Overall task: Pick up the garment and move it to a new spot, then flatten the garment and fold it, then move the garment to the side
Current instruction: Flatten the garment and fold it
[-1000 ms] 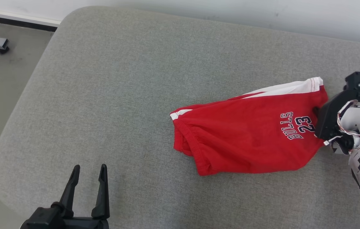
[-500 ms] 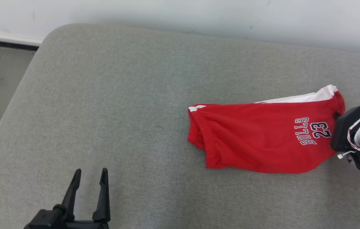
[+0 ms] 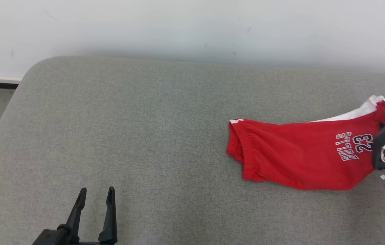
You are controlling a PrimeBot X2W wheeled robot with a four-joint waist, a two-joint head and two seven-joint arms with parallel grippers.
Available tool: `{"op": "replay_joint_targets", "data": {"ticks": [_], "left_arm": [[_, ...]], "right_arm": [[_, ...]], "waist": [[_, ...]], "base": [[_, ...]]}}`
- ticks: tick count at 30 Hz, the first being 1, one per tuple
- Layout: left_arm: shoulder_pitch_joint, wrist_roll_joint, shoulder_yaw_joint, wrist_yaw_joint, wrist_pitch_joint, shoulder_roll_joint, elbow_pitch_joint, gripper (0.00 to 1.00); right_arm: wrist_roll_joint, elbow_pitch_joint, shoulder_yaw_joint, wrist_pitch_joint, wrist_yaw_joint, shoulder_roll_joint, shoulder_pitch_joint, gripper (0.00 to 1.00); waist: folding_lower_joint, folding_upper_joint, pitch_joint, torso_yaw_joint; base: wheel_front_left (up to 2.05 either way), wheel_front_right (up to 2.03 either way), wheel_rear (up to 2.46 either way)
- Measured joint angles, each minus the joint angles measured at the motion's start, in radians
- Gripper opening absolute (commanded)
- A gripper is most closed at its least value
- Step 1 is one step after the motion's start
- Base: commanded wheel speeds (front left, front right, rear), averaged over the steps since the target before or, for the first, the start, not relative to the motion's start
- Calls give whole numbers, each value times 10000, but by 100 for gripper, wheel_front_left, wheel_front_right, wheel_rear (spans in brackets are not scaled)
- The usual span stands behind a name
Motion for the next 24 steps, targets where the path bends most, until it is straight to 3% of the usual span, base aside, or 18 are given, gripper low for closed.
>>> {"op": "replay_joint_targets", "data": {"ticks": [14,20,24], "left_arm": [[55,-123,-221,96,0,0,81,100],[104,-150,-330,109,0,0,109,100],[223,-150,-316,111,0,2,117,100]], "right_arm": [[-857,-844,957,644,0,2690,-437,0],[-763,-1271,1358,1183,0,3382,-44,0],[-614,-1392,1429,1417,0,3515,163,0]], "waist": [[0,0,-311,128],[0,1,-360,441],[0,1,-394,576]], "base": [[0,0,0],[0,0,0],[0,0,0]]}}
